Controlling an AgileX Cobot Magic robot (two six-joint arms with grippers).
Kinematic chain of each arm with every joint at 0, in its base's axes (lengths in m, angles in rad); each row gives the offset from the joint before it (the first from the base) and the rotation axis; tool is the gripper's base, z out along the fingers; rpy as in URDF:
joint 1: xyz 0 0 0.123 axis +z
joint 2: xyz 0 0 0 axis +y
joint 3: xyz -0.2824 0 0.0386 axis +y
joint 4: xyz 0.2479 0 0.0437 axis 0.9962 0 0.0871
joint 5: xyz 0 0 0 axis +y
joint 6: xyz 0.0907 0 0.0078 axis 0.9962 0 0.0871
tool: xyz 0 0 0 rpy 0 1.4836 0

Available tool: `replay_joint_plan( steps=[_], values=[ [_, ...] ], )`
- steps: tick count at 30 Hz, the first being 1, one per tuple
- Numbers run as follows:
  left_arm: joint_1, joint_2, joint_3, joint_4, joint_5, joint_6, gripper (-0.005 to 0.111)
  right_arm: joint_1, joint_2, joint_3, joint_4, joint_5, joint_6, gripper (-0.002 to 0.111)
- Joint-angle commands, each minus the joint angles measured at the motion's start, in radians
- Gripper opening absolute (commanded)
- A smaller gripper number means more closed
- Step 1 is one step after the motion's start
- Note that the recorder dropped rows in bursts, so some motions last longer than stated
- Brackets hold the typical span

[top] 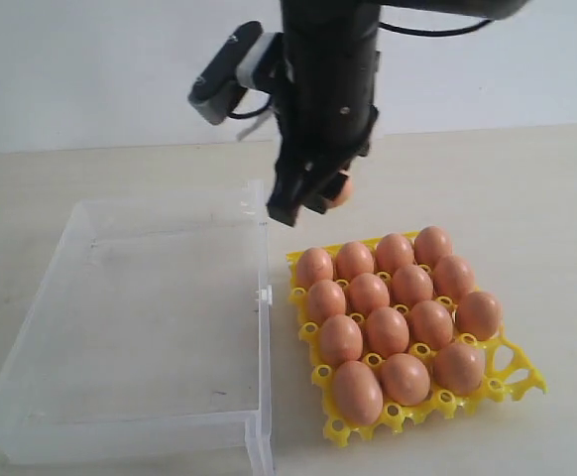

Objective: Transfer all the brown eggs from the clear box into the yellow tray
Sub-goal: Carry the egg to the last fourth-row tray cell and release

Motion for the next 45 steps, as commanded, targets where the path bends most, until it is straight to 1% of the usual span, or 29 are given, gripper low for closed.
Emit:
replay_joint_plan(
  steps=[1,7,12,15,23,26,32,34,38,45],
  values=[
    [0.002,0.004,-0.005,0.003,-0.004,0.001,0.0,-0.005,-0.17,0.24,-0.049,0.004,0.086,0.0],
    [0.002,0.004,-0.005,0.003,-0.004,0.001,0.0,-0.01,-0.317,0.498,-0.054,0.004,0.181,0.0],
    [0.002,0.004,-0.005,0.003,-0.004,0.001,0.0,-0.039,-0.377,0.641,-0.046,0.004,0.2,0.0],
    [0.002,0.004,-0.005,0.003,-0.004,0.001,0.0,-0.054,-0.384,0.679,-0.05,0.004,0.188,0.0],
    [0.002,0.004,-0.005,0.003,-0.004,0.001,0.0,-0.105,-0.362,0.687,-0.071,0.004,0.169,0.0],
    [0.002,0.004,-0.005,0.003,-0.004,0.001,0.0,-0.142,-0.316,0.687,-0.071,0.004,0.115,0.0],
    [0.002,0.004,-0.005,0.003,-0.004,0.001,0.0,-0.144,-0.204,0.687,-0.099,0.003,0.015,0.0],
    [0.002,0.004,-0.005,0.003,-0.004,0.001,0.0,-0.144,-0.174,0.676,-0.108,-0.028,0.011,0.0],
    [0.002,0.004,-0.005,0.003,-0.004,0.001,0.0,-0.144,-0.136,0.638,-0.142,-0.028,0.011,0.0],
    [0.002,0.004,-0.005,0.003,-0.004,0.001,0.0,-0.144,-0.097,0.594,-0.141,-0.009,-0.032,0.0]
  ],
)
